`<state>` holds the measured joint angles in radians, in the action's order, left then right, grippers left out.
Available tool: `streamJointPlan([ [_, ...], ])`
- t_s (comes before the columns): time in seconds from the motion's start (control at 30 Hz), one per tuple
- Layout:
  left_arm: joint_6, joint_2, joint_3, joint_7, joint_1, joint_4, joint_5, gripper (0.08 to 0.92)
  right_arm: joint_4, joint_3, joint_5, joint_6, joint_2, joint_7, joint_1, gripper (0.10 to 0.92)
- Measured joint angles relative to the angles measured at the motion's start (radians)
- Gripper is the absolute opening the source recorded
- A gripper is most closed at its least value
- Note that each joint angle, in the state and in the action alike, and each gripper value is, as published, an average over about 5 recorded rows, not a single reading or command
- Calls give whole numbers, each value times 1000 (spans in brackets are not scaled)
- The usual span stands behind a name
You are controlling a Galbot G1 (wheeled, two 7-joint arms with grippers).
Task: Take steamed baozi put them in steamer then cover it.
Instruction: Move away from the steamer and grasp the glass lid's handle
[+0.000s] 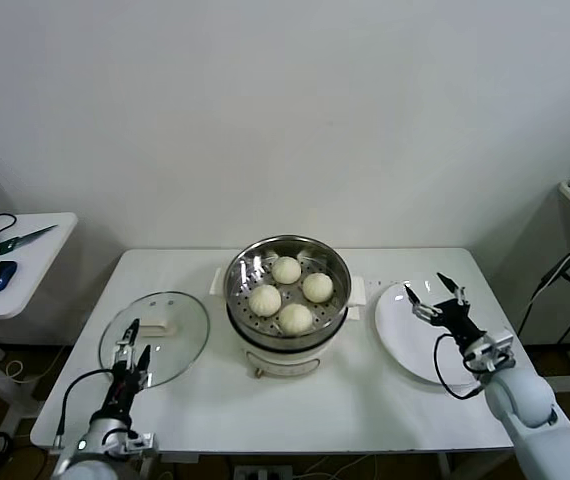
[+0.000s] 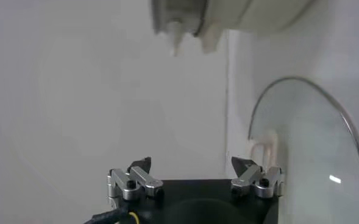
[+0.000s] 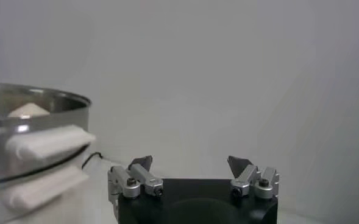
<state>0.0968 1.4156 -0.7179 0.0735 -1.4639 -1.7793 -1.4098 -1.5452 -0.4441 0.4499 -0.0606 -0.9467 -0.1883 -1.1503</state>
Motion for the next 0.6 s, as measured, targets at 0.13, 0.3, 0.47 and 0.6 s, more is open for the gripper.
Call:
streamJointPlan([
  [0.13,7,-15,7,17,65,87,-45,823,0,-28,-17,1,-15,0,-31,823],
  [0.3,12,-32,18,31,144,185,-80,823,4,-49,-35,1,-35,0,-53,823],
  [0.47,15,-43,27,43,208,269,-104,823,6,-59,-48,0,-50,0,-63,823],
  [0.6,15,-46,29,50,249,322,-120,823,7,-64,-58,-2,-60,-1,-71,823],
])
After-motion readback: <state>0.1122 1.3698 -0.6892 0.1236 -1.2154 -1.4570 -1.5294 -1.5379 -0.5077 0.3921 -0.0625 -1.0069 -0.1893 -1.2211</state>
